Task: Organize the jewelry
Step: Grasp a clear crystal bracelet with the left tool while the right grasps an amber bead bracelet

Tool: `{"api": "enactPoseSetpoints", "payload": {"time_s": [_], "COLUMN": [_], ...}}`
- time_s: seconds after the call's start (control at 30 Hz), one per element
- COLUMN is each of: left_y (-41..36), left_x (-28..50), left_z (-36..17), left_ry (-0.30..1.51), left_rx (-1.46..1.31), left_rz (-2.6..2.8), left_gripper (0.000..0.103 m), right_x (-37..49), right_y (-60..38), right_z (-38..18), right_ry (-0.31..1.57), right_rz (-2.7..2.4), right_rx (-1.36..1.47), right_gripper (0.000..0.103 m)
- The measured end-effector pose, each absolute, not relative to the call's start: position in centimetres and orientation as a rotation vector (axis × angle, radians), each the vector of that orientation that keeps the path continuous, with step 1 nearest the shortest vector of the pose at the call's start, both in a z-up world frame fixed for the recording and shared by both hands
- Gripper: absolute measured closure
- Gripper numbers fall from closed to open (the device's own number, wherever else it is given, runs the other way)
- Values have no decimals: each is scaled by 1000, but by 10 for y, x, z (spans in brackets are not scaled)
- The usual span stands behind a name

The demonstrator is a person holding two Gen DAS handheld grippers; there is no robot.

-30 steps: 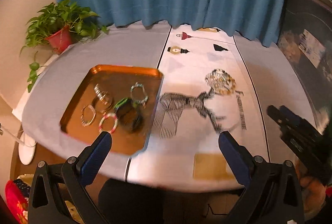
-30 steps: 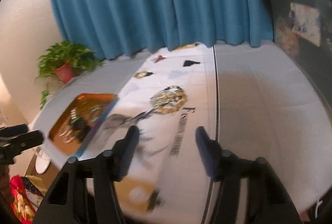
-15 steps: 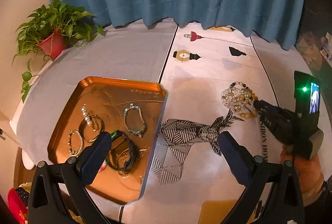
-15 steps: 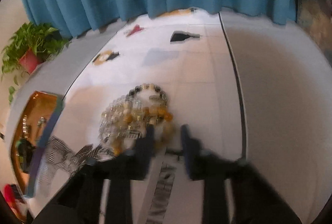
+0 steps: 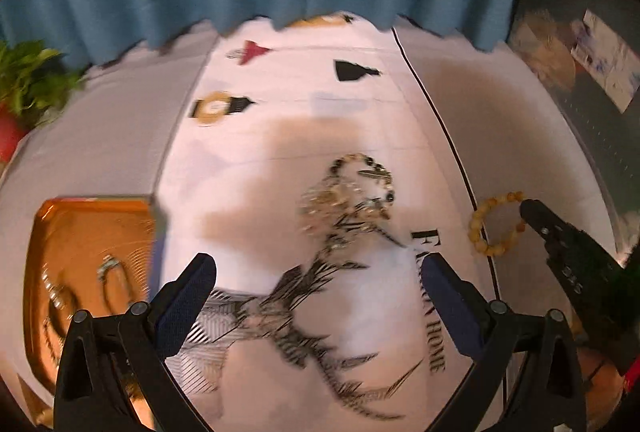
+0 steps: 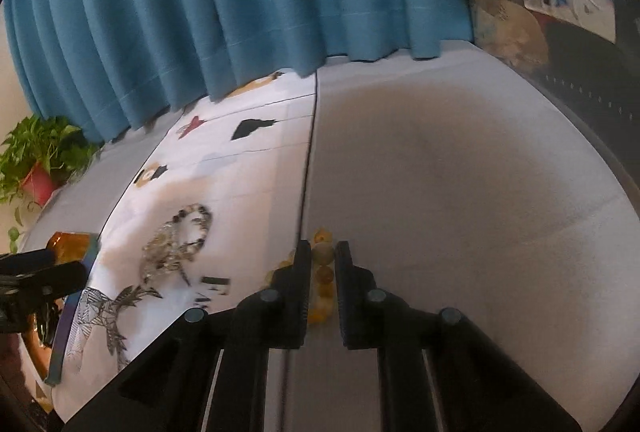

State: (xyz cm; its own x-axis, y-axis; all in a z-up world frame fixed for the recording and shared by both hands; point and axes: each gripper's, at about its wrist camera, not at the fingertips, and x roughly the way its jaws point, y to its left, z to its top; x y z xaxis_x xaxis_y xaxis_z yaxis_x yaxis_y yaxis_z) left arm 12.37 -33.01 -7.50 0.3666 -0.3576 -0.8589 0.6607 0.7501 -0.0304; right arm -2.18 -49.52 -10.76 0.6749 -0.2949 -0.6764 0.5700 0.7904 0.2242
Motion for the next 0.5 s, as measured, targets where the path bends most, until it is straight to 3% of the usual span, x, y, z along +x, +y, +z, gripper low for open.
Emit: {"api": "enactPoseSetpoints", "payload": {"time_s": [0.03,0.13,0.2,0.3,0.4,0.5], "left_y": [-339,-362,-374,-385,-390,-392], "left_x": [125,124,124,125,127,130], "left_z": [-77,-83,-87,-96,-106,-115], "left_ry": [997,985,982,1007,1030,1038], "left_rx": [354,398,434,466,496,531], "left_rz": [-682,-727,-755,-799,-821,-812], "left_gripper": [6,27,47,68,81,81], "right_x": [-24,-30,-32,-34,-35,-36], "right_y": [-500,-510,-515,-516,-516,-517], "right_z": [-110,-116,-117,-115,-116,-116], "right_ry": [665,670,665,658,654,653], "right_rz": [-505,-482,-467,-452,-438,-427], "right_rx": [459,509,532,532,544,554], "right_gripper": [90,90,91,91,90,90]}}
